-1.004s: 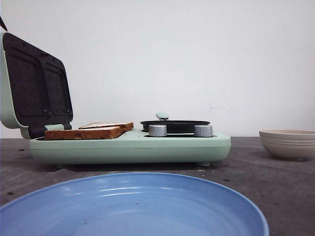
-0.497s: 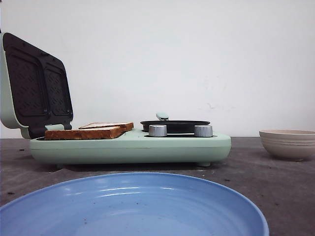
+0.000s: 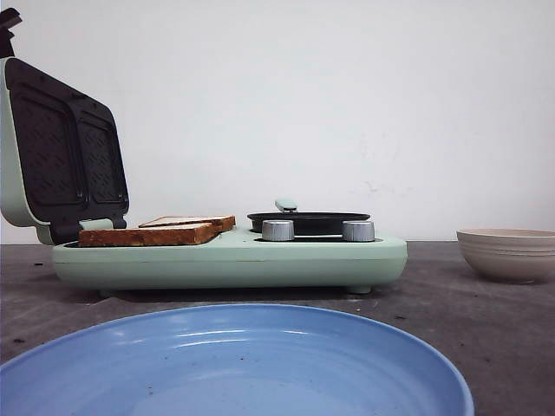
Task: Make breakfast with bread and shrimp
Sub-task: 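Move the left gripper to the sandwich maker lid handle and grasp, then swing the lid down over the bread with the left gripper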
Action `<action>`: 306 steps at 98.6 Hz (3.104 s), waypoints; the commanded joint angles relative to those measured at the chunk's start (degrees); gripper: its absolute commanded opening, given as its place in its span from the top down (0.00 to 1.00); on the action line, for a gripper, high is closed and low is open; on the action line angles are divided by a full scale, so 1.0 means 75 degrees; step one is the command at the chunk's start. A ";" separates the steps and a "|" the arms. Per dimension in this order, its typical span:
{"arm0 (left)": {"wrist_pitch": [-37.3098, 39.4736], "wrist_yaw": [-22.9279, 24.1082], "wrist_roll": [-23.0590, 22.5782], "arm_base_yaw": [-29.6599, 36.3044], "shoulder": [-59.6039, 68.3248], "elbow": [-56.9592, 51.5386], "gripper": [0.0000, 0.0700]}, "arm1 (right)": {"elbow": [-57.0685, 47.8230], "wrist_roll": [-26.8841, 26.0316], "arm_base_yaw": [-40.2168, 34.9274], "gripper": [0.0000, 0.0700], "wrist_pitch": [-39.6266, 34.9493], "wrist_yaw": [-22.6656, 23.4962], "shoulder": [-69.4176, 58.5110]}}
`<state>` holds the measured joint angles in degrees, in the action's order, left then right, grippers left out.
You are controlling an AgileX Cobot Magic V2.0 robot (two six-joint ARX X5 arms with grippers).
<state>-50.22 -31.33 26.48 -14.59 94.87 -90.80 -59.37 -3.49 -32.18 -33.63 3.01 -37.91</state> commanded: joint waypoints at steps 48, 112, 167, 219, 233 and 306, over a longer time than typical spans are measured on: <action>0.0181 0.0000 -0.0501 0.0262 0.0291 -0.0184 0.93 | -0.0064 -0.0254 -0.0038 1.00 0.0108 0.0017 -0.0026; 0.0857 -0.0286 0.0172 0.0807 0.0291 -0.0187 0.98 | -0.0064 -0.0248 -0.0041 1.00 0.0192 0.0032 -0.0251; 0.2186 -0.0143 0.0163 0.2664 0.0291 -0.0187 0.98 | -0.0064 -0.0233 -0.0041 1.00 0.0513 0.0230 -0.0373; 0.2425 0.1912 -0.0726 0.4371 0.0632 -0.0187 0.98 | -0.0064 -0.0259 -0.0041 1.00 0.0525 0.0227 -0.0306; 0.2535 0.2299 -0.0880 0.4637 0.0813 -0.0187 0.98 | -0.0064 -0.0289 -0.0041 1.00 0.0513 0.0227 -0.0213; 0.2506 0.2515 -0.0828 0.5094 0.1585 -0.0189 0.41 | -0.0064 -0.0315 -0.0041 1.00 0.0323 0.0224 -0.0055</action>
<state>-33.12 -12.03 24.32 23.16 105.80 -90.67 -59.37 -4.97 -32.18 -31.14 4.54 -38.22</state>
